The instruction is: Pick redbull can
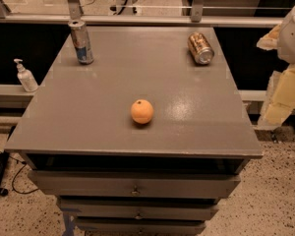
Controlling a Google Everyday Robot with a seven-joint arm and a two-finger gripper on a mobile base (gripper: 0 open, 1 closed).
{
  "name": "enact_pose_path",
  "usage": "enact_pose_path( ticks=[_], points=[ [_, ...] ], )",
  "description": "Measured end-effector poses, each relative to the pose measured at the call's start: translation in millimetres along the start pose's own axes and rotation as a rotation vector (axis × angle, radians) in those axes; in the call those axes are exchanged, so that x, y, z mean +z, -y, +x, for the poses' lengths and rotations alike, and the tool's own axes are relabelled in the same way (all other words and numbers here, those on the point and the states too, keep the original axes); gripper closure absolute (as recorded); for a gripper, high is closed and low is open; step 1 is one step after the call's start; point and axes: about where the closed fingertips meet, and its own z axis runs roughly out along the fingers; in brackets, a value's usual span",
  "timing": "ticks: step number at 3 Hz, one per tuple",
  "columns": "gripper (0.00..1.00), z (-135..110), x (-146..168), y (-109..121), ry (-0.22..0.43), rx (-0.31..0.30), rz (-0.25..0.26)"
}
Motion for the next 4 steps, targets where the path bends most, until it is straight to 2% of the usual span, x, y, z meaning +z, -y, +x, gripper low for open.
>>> enact_pose_path(
  ticks=[2, 3, 4],
  points=[
    [0.0, -5, 5, 4, 0.024, -0.003, 0.005],
    [0.0, -40, 34, 26, 0.122, -0.004, 0.006],
    [0.0, -118, 84, 54, 0.296, -0.005, -0.016]
  ],
)
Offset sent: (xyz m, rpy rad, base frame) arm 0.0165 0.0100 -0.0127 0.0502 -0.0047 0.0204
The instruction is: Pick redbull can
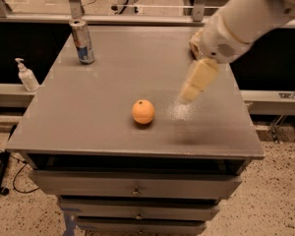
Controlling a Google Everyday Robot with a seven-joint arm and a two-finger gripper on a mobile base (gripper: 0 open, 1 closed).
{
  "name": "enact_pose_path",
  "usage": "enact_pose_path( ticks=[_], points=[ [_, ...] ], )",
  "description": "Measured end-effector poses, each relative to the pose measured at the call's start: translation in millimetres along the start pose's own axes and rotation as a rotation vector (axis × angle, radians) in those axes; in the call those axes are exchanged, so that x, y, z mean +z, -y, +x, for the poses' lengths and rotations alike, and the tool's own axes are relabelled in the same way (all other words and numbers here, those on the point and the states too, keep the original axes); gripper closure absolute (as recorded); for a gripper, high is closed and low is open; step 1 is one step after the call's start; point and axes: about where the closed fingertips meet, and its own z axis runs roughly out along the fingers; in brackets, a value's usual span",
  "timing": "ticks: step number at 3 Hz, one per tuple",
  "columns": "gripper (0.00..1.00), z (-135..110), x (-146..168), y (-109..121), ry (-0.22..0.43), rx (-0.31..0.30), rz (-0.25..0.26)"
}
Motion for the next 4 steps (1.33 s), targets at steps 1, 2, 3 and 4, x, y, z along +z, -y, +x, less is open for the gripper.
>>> enact_pose_path(
  ticks=[1, 2, 3, 4],
  points=[
    [0.0, -84, 61, 22, 0.213, 0.016, -0.012],
    [0.0, -93, 62, 37, 0.251, 0.023, 0.042],
    [0.0, -93, 61, 37, 0.25, 0.022, 0.042],
    [0.0, -95, 65, 42, 0.31, 0.048, 0.068]
  ],
)
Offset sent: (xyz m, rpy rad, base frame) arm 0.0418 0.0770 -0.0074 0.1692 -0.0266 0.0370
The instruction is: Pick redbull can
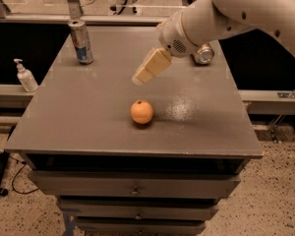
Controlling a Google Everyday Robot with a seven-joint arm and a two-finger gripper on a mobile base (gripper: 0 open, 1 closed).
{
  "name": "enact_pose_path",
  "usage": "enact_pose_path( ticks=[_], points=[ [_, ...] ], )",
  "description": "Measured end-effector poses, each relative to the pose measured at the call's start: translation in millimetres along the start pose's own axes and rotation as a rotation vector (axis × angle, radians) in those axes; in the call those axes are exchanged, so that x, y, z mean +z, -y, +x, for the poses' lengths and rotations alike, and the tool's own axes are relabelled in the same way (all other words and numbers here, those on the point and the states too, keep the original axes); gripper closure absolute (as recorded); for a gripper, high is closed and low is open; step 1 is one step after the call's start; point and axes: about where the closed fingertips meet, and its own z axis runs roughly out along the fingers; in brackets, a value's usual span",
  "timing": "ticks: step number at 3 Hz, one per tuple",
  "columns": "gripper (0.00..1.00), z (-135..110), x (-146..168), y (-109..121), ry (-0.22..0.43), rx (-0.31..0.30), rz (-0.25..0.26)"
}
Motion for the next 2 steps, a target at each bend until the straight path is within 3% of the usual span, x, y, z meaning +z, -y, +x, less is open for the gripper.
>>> enact_pose_path(
  ticks=[2],
  points=[
    [0.0, -56, 92, 47, 0.306, 0.056, 0.031]
  ],
)
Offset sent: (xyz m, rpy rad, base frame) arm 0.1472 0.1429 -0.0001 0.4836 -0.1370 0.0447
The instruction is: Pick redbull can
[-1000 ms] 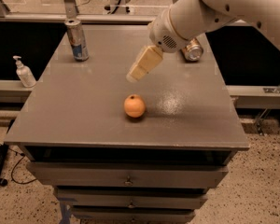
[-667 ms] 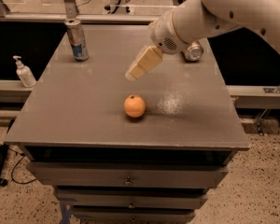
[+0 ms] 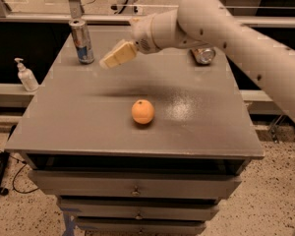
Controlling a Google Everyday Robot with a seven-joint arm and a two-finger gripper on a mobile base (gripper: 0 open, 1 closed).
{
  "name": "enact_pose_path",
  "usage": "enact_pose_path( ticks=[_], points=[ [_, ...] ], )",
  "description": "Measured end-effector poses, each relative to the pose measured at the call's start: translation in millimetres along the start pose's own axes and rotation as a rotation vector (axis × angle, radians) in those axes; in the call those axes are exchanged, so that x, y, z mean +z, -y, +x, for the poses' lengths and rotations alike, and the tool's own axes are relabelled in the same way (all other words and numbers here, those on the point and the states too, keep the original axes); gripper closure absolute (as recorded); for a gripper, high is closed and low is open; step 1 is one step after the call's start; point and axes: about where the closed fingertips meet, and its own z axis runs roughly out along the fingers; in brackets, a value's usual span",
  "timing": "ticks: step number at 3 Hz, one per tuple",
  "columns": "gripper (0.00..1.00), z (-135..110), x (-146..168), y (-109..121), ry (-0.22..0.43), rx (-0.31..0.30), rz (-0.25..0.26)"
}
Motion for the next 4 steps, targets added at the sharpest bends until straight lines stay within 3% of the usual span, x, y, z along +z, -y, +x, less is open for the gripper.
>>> enact_pose_path(
  ticks=[1, 3, 4],
  points=[
    [0.0, -21, 58, 10, 0.098, 0.022, -0.029],
    [0.0, -54, 139, -3, 0.208, 0.053, -0.138],
    [0.17, -58, 162, -11, 0.235, 0.072, -0.16]
  ],
)
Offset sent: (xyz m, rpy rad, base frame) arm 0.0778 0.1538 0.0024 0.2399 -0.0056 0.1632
